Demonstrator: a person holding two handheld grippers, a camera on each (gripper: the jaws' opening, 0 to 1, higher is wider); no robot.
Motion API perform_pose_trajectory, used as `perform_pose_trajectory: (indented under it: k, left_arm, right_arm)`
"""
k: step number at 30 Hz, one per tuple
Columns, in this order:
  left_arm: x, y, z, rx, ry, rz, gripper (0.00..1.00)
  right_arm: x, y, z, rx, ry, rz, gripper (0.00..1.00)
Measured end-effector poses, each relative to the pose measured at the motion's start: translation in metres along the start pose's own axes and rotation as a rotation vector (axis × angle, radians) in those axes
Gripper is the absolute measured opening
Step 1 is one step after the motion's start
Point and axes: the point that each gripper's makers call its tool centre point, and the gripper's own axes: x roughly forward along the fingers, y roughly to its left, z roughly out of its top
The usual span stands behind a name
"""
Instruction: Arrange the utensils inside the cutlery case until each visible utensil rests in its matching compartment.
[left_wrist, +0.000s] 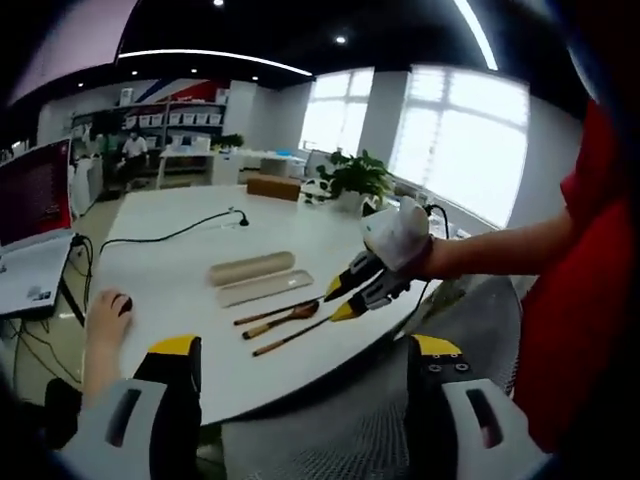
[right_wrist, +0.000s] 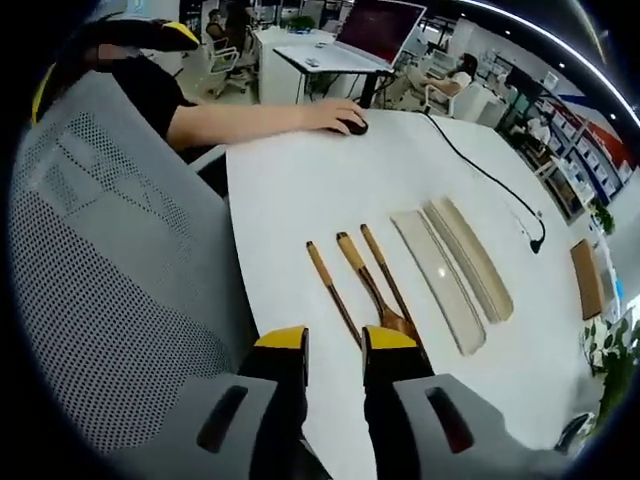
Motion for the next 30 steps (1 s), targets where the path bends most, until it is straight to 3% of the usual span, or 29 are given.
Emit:
perform_pose_trajectory:
  k: [3,7,13,17,23,24,25,26,27,28,30]
  left_arm:
    - [-0.003,0.002,0.002,-0.033,-0.031,0.025,0.87]
    - [0.001,0.002,0.007,-0.035,-0.027,0.051,0.87]
    - [0.008,-0.012,0.018,-0.004,-0.044,0.008,0.88]
    - [0.013,-0.009,0.019,-0.012,-0.044,0.029,0.88]
    - [0.015,-0.011,0.02,-0.036,-0.031,0.049,0.87]
    - [0.014,-0.011,0.021,-0.049,-0.04,0.062,0.86]
    - [0.012,-0.006,0.028,-0.035,-0.089,0.1,0.82]
    - [0.009,-0.003,0.032,-0.016,-0.116,0.117,0.76]
    - [0.008,-0.001,0.033,-0.013,-0.121,0.12,0.73]
    - [0.007,-0.001,0.031,-0.026,-0.105,0.101,0.71]
    - [0.008,-0.002,0.031,-0.067,-0.097,0.068,0.75]
  right_arm:
    - [0.008,0.003,-0.005,-0.026,0.01,0.035,0.18]
    - [0.016,-0.003,-0.008,-0.067,0.031,0.046,0.17]
    - [0.027,-0.011,-0.013,-0.063,0.062,0.073,0.05]
    - [0.03,-0.018,-0.011,-0.085,0.058,0.074,0.13]
    - [0.039,-0.016,-0.009,-0.105,0.043,0.113,0.12]
    - [0.044,-0.015,-0.011,-0.13,0.051,0.133,0.12]
    - [0.048,-0.018,-0.012,-0.162,0.061,0.132,0.13]
    - [0.053,-0.023,-0.021,-0.237,0.112,0.124,0.13]
    - [0.055,-0.024,-0.028,-0.28,0.155,0.123,0.14]
    - [0.056,-0.024,-0.028,-0.284,0.157,0.125,0.16]
    - [0.057,-0.022,-0.022,-0.267,0.105,0.132,0.17]
